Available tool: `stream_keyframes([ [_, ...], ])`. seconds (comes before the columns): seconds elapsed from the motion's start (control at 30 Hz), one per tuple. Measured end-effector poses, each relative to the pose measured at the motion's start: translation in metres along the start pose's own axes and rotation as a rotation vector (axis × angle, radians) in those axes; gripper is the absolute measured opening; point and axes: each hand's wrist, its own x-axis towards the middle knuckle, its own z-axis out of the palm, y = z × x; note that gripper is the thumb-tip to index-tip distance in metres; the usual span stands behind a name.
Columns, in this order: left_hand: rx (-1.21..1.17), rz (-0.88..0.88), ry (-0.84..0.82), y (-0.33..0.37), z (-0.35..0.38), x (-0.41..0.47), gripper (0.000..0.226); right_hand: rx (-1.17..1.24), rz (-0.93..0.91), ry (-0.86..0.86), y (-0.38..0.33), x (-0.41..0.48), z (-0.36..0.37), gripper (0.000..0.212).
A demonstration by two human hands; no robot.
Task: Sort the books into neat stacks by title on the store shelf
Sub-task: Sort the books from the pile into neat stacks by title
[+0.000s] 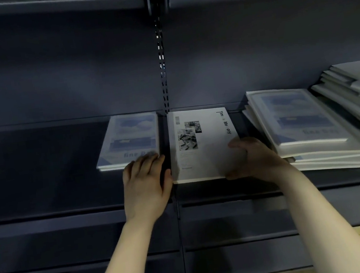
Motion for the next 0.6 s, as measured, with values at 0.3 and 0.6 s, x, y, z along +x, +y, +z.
stream_keyframes([
  [0.3,-0.009,-0.011,0.020,0.0008,-0.0008,0.0002,0.045,-0.068,-0.032,0.017,-0.0045,-0.0009,-0.0032,0.092],
  [0.6,-0.024,-0.015,0.035,0.0012,-0.0002,0.0003,0.045,-0.097,-0.071,-0.046,-0.0018,-0.0016,-0.0067,0.093],
])
